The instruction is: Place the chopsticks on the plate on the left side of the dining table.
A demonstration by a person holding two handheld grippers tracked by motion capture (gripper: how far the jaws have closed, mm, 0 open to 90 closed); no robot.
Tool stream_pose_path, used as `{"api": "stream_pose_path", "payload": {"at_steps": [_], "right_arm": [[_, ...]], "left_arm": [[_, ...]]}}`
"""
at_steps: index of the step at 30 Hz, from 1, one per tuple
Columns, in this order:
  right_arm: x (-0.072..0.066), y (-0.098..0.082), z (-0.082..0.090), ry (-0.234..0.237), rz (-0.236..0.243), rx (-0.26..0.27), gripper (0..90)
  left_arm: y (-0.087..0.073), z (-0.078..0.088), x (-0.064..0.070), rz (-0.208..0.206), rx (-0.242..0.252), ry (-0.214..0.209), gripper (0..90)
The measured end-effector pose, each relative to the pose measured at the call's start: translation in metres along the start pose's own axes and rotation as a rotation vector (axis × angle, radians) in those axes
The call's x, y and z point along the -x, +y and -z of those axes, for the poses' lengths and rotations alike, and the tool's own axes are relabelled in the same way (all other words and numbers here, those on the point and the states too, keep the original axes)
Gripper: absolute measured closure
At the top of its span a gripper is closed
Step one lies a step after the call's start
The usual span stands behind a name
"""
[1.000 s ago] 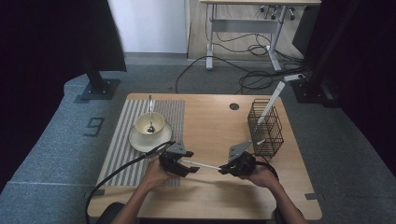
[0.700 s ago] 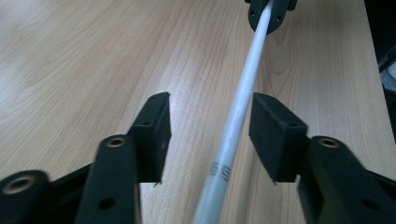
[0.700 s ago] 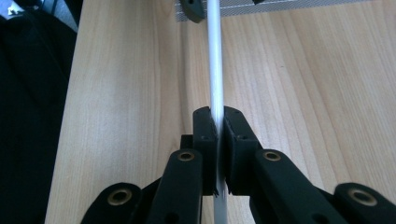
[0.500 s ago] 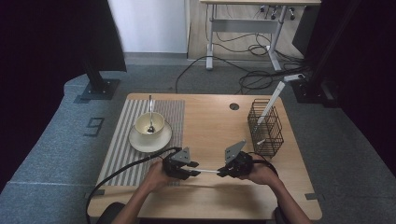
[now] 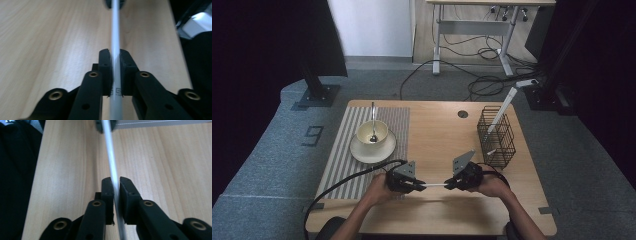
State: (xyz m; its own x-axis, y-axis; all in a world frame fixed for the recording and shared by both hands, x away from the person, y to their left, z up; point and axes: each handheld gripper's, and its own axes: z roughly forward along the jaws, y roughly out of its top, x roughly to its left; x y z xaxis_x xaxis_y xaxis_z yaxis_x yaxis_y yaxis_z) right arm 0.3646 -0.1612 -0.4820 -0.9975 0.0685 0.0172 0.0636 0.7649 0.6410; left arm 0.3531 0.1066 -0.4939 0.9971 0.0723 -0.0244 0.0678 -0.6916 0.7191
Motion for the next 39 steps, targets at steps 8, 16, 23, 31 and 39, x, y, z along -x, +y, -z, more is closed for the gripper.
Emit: {"api": "stream_pose_path", "payload": {"at_steps": [8, 16, 23, 31, 39], "right_arm": [[0.002, -0.002, 0.006, -0.076, -0.056, 0.068, 59.4], [0.007, -0.007, 0.010, -0.164, -0.137, 0.094, 44.1], [0.005, -0.010, 0.008, -0.266, -0.168, 0.078, 33.2], [-0.002, -0.016, 0.006, -0.329, -0.223, 0.117, 14.2], [-0.006, -0.028, 0.004, -0.394, -0.288, 0.162, 1.8]], "left_arm": [[-0.003, 0.006, -0.002, 0.023, 0.015, 0.045, 82.9], [-0.017, 0.013, -0.003, 0.084, 0.036, 0.089, 83.0], [-0.029, 0.020, -0.005, 0.122, 0.051, 0.134, 83.0], [-0.039, 0.026, -0.007, 0.165, 0.061, 0.180, 83.0], [-0.047, 0.031, -0.009, 0.211, 0.086, 0.233, 83.0]]}}
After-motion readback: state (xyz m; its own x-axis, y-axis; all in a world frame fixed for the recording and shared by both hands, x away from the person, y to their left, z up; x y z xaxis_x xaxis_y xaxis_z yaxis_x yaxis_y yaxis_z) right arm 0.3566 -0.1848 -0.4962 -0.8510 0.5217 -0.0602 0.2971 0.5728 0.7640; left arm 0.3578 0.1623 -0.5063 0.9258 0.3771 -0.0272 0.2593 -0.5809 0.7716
